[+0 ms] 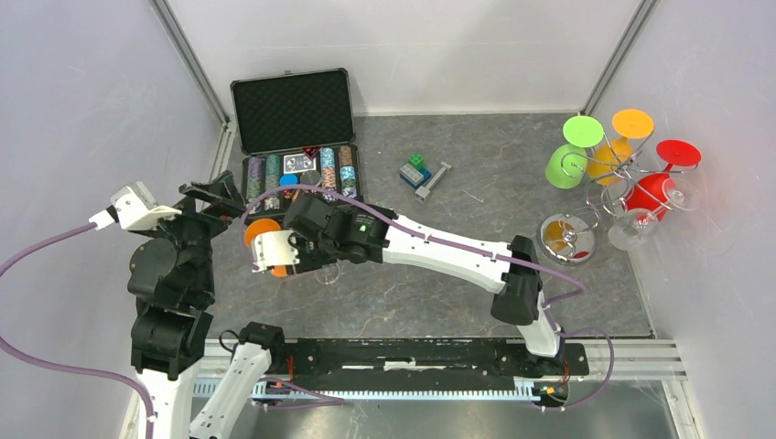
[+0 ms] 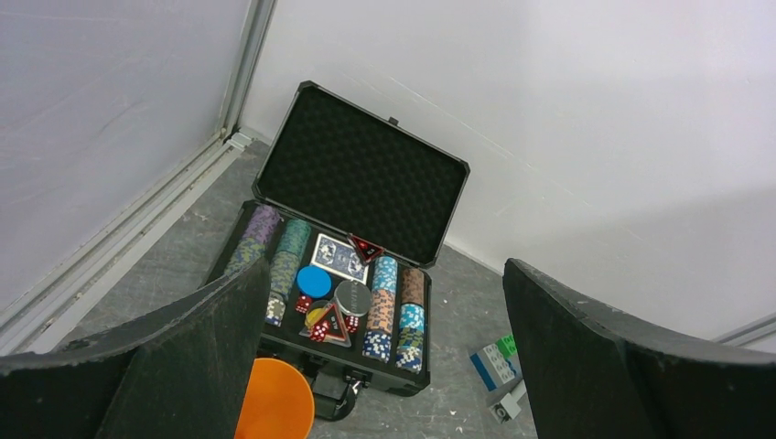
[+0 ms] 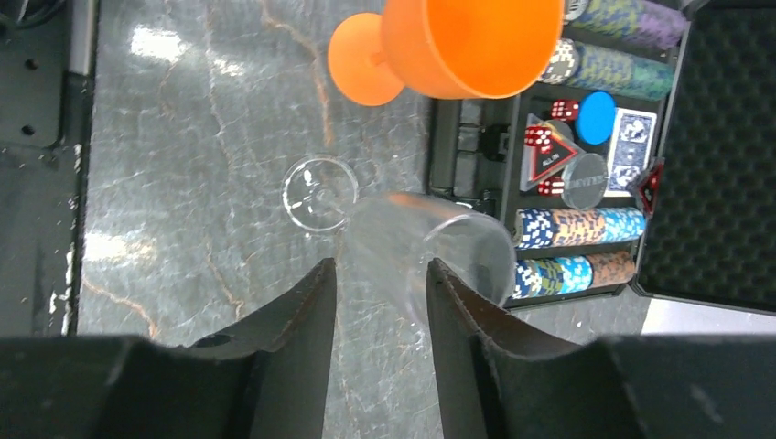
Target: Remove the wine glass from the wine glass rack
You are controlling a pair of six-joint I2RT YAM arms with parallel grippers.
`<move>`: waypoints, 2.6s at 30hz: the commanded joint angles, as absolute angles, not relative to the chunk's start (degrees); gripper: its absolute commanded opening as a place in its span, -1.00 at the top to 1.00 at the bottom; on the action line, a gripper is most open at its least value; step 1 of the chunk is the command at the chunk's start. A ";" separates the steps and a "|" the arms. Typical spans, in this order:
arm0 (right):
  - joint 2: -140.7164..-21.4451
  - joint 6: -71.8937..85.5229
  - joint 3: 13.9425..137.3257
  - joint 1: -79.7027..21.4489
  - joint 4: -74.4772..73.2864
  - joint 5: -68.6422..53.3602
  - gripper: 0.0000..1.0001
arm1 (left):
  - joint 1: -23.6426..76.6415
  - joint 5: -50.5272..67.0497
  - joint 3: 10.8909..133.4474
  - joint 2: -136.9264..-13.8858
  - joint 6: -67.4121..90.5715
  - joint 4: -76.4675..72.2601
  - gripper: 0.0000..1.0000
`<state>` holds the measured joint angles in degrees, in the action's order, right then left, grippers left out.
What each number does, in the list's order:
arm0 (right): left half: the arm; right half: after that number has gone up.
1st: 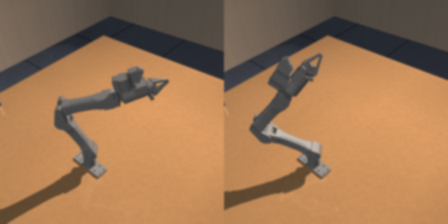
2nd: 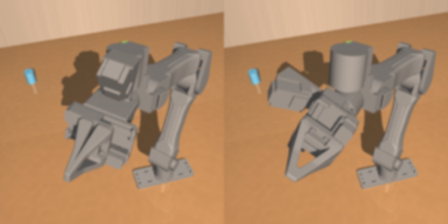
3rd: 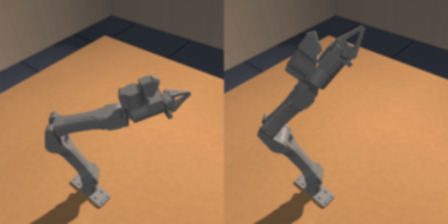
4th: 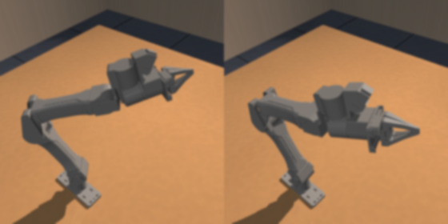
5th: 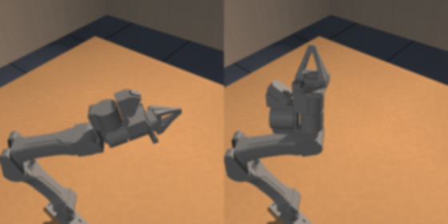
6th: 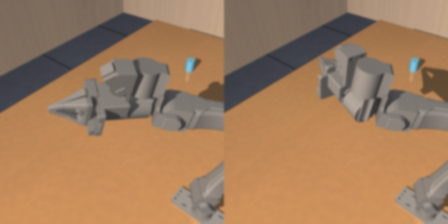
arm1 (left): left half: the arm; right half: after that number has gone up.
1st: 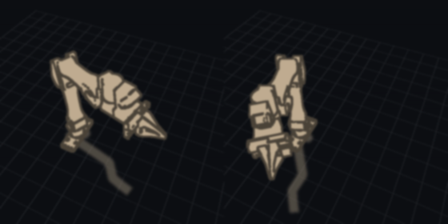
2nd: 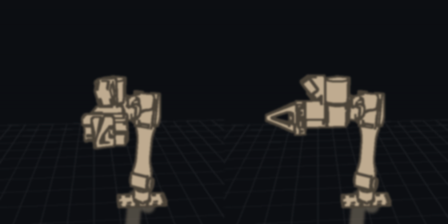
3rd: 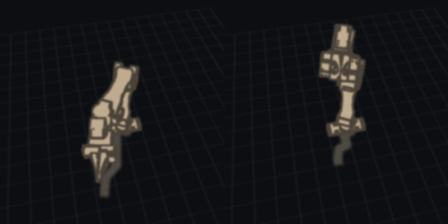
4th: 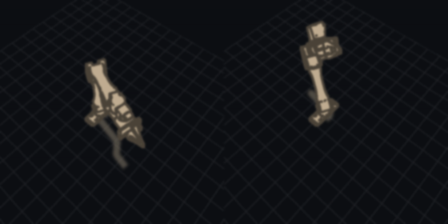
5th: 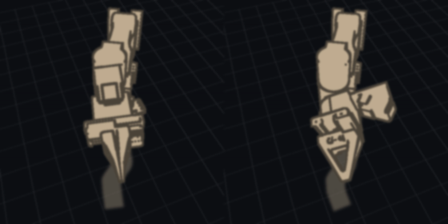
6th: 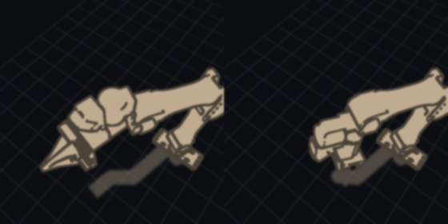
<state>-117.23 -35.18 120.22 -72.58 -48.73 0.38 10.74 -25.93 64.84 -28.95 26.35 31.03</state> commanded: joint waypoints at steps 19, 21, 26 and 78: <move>-89.28 -21.25 105.91 -58.52 -38.04 20.27 -0.22 | 10.81 -17.64 63.87 -30.34 24.68 29.13 -1.00; -88.30 -22.69 106.06 -55.83 -39.65 26.85 -0.22 | 10.81 -15.52 63.55 -30.95 25.14 28.79 -1.00; -90.44 -23.48 112.59 -44.21 -48.48 41.76 -0.26 | 10.81 -11.26 61.66 -31.05 27.42 27.16 -1.00; -83.74 -33.59 89.83 -22.49 -36.14 61.26 0.06 | 10.81 -8.90 57.34 -33.93 26.26 24.83 -1.00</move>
<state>-86.21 -32.45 90.37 -22.74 -39.59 60.66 10.74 -9.82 57.30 -34.11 26.11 26.63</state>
